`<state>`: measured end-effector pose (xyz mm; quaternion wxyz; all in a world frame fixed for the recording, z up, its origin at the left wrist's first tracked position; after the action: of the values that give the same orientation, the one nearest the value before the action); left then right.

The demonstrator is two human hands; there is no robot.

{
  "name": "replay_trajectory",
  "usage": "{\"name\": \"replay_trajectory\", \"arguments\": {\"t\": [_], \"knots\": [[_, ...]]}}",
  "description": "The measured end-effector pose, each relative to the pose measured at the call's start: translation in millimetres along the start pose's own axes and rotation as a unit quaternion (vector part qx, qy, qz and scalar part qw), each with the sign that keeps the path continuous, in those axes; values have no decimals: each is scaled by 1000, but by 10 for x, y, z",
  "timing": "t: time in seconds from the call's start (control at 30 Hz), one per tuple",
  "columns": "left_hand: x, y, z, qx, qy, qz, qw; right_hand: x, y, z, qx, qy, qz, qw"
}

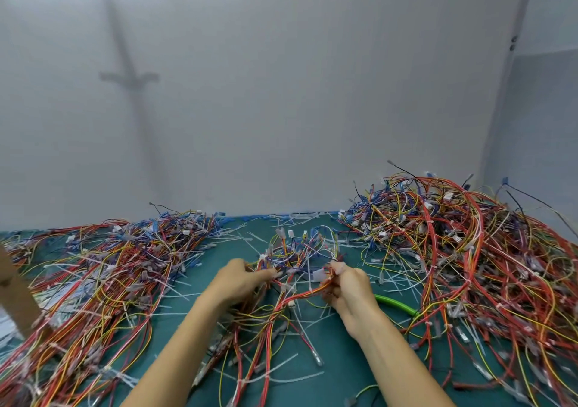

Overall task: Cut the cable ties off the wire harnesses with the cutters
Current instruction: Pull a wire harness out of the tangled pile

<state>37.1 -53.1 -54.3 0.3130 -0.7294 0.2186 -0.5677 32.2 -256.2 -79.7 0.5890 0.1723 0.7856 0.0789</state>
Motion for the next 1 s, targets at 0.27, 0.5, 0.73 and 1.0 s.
{"name": "replay_trajectory", "arguments": {"t": [0.27,0.5,0.73,1.0], "knots": [[127,190,-78,-64,55,91,992,-50,115,-179,-136,-138,-178,965],[164,398,-32,76,50,225,970,-130,170,-276,-134,-224,-157,952],[-83,-14,179,147,13,209,967,-150,92,-202,-85,-245,-119,959],[-382,-620,212,204,-15,192,960,-203,97,-221,-57,-230,5,971]]}}
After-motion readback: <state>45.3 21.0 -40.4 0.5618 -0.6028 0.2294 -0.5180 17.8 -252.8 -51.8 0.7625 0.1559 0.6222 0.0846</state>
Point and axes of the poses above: each hand's wrist, its own z-axis towards the middle knuckle, its own y-axis out of the palm, x = y × z, the point moved 2 cm from there along z, towards the middle knuckle, and after that the axes turned 4 degrees about -z, right-handed, at the moved point
